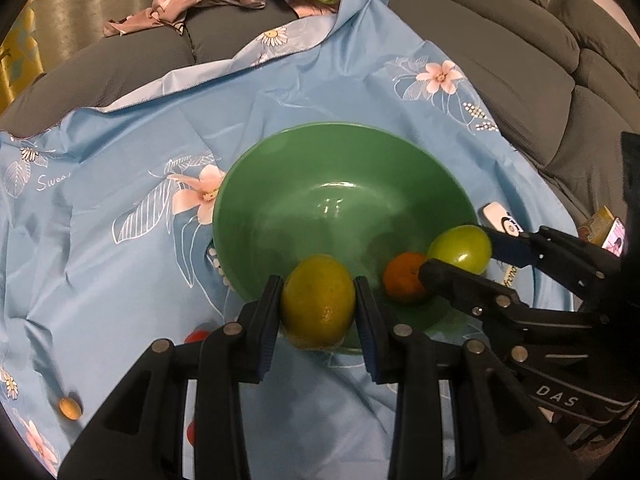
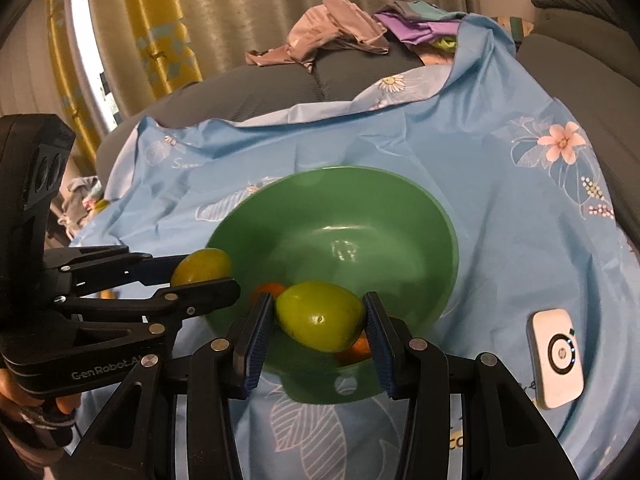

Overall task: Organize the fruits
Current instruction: 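Carry the lemon and green plum over the bowl and release both, then move both tools toward the red cherry tomatoes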

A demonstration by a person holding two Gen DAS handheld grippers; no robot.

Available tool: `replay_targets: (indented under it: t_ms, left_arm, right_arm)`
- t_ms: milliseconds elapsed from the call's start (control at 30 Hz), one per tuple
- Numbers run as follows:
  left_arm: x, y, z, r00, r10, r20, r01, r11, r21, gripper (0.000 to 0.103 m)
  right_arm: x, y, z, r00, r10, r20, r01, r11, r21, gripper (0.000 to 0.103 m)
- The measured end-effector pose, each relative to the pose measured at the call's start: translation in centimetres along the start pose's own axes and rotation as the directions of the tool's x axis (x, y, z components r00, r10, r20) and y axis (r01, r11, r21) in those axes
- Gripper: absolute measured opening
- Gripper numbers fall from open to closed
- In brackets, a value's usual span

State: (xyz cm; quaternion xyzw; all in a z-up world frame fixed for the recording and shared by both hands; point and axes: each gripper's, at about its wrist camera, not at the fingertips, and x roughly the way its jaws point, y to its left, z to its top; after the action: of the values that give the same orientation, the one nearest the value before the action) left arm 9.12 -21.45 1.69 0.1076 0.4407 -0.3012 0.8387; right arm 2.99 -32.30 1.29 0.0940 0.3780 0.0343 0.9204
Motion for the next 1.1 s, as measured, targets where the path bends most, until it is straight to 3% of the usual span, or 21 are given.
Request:
replay_targets:
  t_ms: [233, 400, 467, 567, 633, 767, 1100]
  left_arm:
    - [0.6, 0.1, 0.2, 1.000, 0.010, -0.015, -0.010, 1.000, -0.005, 0.035]
    - [0.2, 0.0, 0.1, 1.000, 0.021, -0.008, -0.021, 1.000, -0.012, 0.052]
    - [-0.3, 0.1, -0.1, 0.999, 0.032, -0.003, -0.032, 0.999, -0.018, 0.064]
    - [-1.4, 0.3, -0.6, 0.999, 0.040, 0.013, -0.040, 0.999, -0.035, 0.067]
    - [-2.4, 0.5, -1.1, 0.999, 0.050, 0.021, -0.049, 0.998, -0.047, 0.075]
    - [-4.6, 1.6, -3.4, 0.997, 0.073, 0.034, -0.069, 0.994, -0.087, 0.082]
    - [-10.1, 6.7, -11.7, 0.980, 0.196, 0.012, -0.189, 0.958, -0.216, 0.083]
  right_arm:
    - [0.5, -0.4, 0.1, 1.000, -0.003, -0.017, 0.004, 1.000, 0.017, 0.047]
    - [0.5, -0.8, -0.2, 0.999, -0.029, -0.026, 0.030, 0.999, 0.036, 0.047]
    - [0.1, -0.8, -0.2, 0.999, -0.039, -0.017, 0.039, 0.998, 0.041, 0.047]
    - [-0.7, -0.7, -0.2, 0.999, -0.053, -0.004, 0.053, 0.998, 0.040, 0.047]
    - [-1.1, -0.5, -0.3, 0.999, -0.049, -0.001, 0.049, 0.998, 0.039, 0.047]
    - [-2.0, 0.4, -0.9, 1.000, -0.022, -0.001, 0.022, 0.999, 0.025, 0.047]
    - [-3.4, 2.4, -2.1, 0.999, 0.051, -0.013, -0.051, 0.999, -0.001, 0.048]
